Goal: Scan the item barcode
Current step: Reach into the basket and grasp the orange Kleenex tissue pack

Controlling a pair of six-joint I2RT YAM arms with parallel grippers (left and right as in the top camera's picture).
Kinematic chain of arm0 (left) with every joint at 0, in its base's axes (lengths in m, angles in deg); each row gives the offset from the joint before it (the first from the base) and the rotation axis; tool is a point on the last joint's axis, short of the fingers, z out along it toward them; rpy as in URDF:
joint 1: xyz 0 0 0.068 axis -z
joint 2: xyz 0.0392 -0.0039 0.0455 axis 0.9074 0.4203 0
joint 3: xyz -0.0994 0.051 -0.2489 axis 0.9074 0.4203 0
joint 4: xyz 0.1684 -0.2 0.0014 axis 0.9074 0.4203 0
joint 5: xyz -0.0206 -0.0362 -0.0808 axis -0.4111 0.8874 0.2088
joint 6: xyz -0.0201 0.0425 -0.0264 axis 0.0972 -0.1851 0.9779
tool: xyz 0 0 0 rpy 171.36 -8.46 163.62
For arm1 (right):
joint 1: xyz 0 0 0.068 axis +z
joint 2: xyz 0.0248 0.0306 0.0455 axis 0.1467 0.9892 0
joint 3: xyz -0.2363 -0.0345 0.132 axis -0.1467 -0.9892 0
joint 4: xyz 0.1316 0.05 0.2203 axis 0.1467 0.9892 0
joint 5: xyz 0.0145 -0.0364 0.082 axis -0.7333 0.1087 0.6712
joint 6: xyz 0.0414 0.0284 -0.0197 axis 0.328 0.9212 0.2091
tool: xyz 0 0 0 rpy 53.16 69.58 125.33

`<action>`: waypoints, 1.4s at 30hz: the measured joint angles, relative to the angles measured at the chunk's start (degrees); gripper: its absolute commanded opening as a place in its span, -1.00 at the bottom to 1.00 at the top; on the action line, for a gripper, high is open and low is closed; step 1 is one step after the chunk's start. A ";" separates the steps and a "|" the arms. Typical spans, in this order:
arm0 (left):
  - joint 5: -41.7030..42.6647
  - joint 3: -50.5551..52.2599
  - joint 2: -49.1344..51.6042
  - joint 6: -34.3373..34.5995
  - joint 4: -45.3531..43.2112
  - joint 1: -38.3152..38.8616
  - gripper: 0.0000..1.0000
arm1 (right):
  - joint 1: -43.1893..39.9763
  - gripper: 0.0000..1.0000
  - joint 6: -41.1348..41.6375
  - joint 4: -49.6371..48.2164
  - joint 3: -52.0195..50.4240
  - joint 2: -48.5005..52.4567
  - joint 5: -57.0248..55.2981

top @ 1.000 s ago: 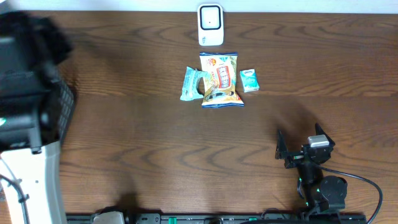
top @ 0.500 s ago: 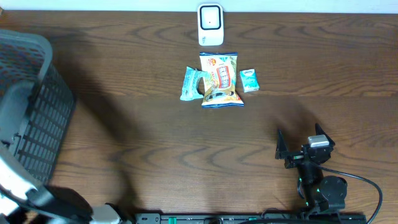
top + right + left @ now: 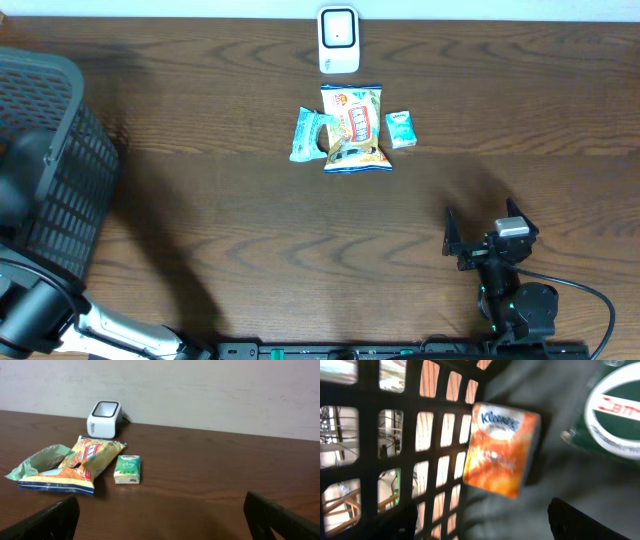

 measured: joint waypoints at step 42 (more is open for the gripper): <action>-0.81 12.48 -1.27 -4.63 -11.17 -0.55 -0.86 | 0.00 0.99 0.00 0.02 0.00 0.00 0.02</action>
